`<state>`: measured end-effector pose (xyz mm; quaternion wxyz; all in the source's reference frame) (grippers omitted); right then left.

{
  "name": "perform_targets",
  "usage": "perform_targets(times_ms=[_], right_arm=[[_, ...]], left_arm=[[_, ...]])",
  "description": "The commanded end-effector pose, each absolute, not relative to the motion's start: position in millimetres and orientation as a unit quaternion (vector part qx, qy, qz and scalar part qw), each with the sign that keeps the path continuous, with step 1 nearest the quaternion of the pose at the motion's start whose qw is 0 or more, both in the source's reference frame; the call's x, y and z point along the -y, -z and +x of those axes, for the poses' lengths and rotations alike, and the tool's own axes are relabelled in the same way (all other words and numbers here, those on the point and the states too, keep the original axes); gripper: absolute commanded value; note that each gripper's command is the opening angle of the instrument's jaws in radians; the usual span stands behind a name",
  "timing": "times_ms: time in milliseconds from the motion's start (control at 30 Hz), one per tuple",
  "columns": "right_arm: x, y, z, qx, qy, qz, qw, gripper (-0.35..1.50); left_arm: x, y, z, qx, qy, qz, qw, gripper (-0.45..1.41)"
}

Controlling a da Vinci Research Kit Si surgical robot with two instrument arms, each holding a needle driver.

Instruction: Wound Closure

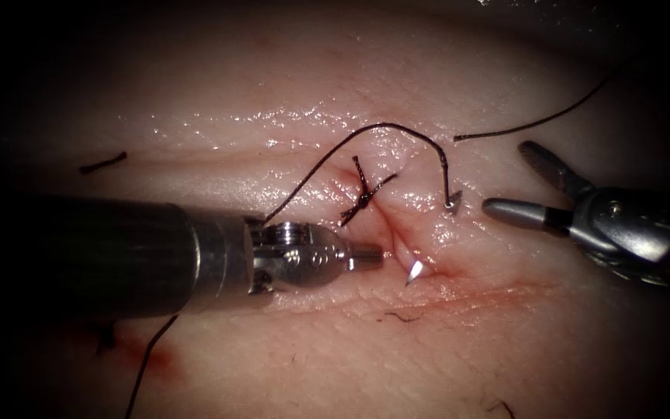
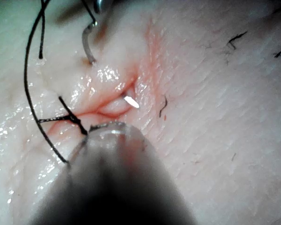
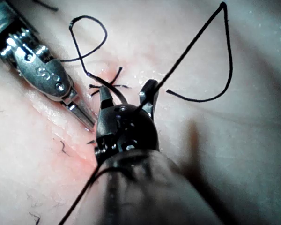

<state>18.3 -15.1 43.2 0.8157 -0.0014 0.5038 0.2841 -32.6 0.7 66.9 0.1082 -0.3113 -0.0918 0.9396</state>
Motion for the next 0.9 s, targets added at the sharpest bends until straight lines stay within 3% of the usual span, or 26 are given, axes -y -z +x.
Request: perform_targets(times_ms=[33,133,400,567,633,667,700,733,900], right_arm=[[15.5,-43.4,20.4,-0.512,-0.277,0.003,0.813,1.26],[16.0,-43.3,22.2,-0.507,-0.246,-0.01,0.826,1.28],[15.9,-44.4,22.5,-0.496,-0.219,-0.021,0.84,1.28],[15.5,-45.1,23.1,-0.484,-0.211,-0.039,0.848,1.09],[15.3,-45.3,23.4,-0.48,-0.209,-0.046,0.851,0.73],[15.3,-45.3,23.4,-0.478,-0.21,-0.048,0.852,0.34],[15.4,-45.3,23.3,-0.472,-0.214,-0.053,0.854,-0.18],[15.5,-45.2,23.2,-0.469,-0.216,-0.056,0.855,-0.35],[15.8,-44.9,22.1,-0.449,-0.274,-0.052,0.849,-0.35]], left_arm=[[-0.6,-67.6,-33.1,0.092,-0.94,-0.311,0.109,-0.45],[-0.6,-67.6,-33.1,0.092,-0.94,-0.311,0.108,-0.45],[-0.6,-67.5,-33.1,0.092,-0.94,-0.311,0.108,-0.45],[-0.5,-67.5,-33.1,0.092,-0.94,-0.311,0.108,-0.45],[-0.5,-67.5,-33.1,0.092,-0.94,-0.311,0.108,-0.45],[-0.5,-67.5,-33.1,0.092,-0.94,-0.311,0.108,-0.45],[-0.6,-67.5,-33.1,0.093,-0.939,-0.311,0.108,-0.45],[-0.6,-67.4,-33.0,0.093,-0.939,-0.312,0.108,-0.45],[-0.6,-67.2,-33.0,0.093,-0.94,-0.311,0.109,-0.45]])
